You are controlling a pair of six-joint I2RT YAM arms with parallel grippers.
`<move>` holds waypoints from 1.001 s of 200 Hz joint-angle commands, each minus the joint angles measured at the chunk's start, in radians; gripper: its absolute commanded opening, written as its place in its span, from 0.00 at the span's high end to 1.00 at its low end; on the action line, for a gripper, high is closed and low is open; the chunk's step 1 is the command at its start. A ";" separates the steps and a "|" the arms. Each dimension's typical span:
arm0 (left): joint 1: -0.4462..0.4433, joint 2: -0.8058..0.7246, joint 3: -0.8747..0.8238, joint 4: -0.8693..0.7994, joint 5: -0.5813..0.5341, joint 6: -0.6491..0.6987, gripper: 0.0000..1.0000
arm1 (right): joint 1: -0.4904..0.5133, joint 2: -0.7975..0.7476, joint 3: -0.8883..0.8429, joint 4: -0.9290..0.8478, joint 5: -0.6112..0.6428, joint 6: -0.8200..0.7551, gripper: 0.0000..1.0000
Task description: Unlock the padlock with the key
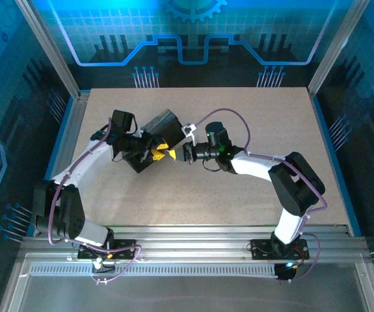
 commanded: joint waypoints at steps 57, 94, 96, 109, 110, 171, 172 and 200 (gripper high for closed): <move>-0.029 -0.009 -0.011 -0.069 0.142 0.038 1.00 | -0.027 0.159 0.057 0.556 -0.156 0.542 1.00; -0.021 0.004 -0.009 -0.128 0.122 0.101 1.00 | -0.012 0.046 0.076 0.148 -0.084 0.190 1.00; -0.020 0.004 -0.012 -0.126 0.122 0.097 1.00 | -0.009 0.040 0.077 0.131 -0.079 0.167 1.00; -0.019 0.004 -0.025 -0.102 0.123 0.076 1.00 | 0.017 -0.006 0.081 0.015 -0.020 0.020 1.00; -0.019 0.004 -0.026 -0.099 0.123 0.073 1.00 | 0.019 -0.008 0.081 0.008 -0.012 0.007 1.00; -0.018 0.009 -0.017 -0.064 0.151 0.041 1.00 | 0.079 -0.037 0.075 -0.050 0.086 -0.175 1.00; -0.018 0.008 -0.016 -0.065 0.151 0.042 1.00 | 0.078 -0.037 0.073 -0.042 0.084 -0.170 1.00; -0.020 -0.002 -0.017 -0.099 0.153 0.074 1.00 | 0.050 -0.024 0.060 0.121 0.012 -0.048 1.00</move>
